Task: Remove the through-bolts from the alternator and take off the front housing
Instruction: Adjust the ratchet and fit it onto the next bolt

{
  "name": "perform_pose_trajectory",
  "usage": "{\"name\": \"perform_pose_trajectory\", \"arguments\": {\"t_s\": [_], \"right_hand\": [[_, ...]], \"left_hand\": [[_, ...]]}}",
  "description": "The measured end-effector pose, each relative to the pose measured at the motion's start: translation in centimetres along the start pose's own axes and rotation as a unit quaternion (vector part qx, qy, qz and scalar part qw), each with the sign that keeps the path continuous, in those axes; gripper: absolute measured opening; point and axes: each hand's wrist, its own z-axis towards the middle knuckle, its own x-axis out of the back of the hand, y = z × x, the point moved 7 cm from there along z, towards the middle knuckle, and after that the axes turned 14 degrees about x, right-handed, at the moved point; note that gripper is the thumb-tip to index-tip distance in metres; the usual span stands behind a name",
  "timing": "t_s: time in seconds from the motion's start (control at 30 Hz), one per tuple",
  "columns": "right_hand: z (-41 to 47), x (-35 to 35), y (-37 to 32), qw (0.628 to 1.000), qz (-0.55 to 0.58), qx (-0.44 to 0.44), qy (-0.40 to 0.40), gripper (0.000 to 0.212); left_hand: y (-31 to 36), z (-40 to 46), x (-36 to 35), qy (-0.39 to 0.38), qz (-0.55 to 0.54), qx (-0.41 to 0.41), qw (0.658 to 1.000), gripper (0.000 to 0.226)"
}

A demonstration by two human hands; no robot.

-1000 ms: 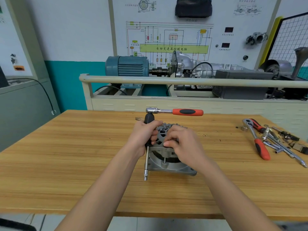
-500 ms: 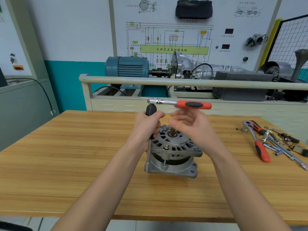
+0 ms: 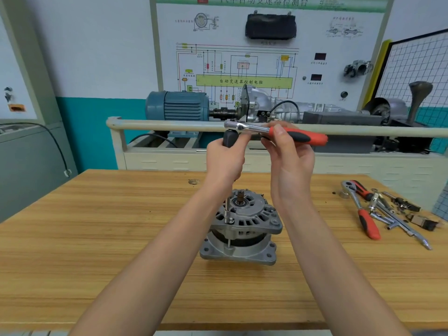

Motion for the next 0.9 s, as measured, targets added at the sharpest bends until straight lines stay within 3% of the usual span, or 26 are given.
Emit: {"name": "perform_pose_trajectory", "arguments": {"t_s": [0.27,0.47,0.9], "right_hand": [[0.6,-0.9,-0.6,0.999,0.001,0.025,-0.026,0.014],[0.5,-0.5,-0.2,1.0,-0.016,0.01,-0.018,0.007],[-0.3,-1.4,-3.0,0.989,-0.077,0.102,-0.078,0.011]], "left_hand": [[0.5,0.3,-0.3,-0.016,-0.03,0.002,0.999,0.036],[0.1,0.5,-0.5,-0.02,-0.024,0.008,0.999,0.029],[0.0,0.4,-1.0,-0.096,0.008,-0.019,0.995,0.043]]}}
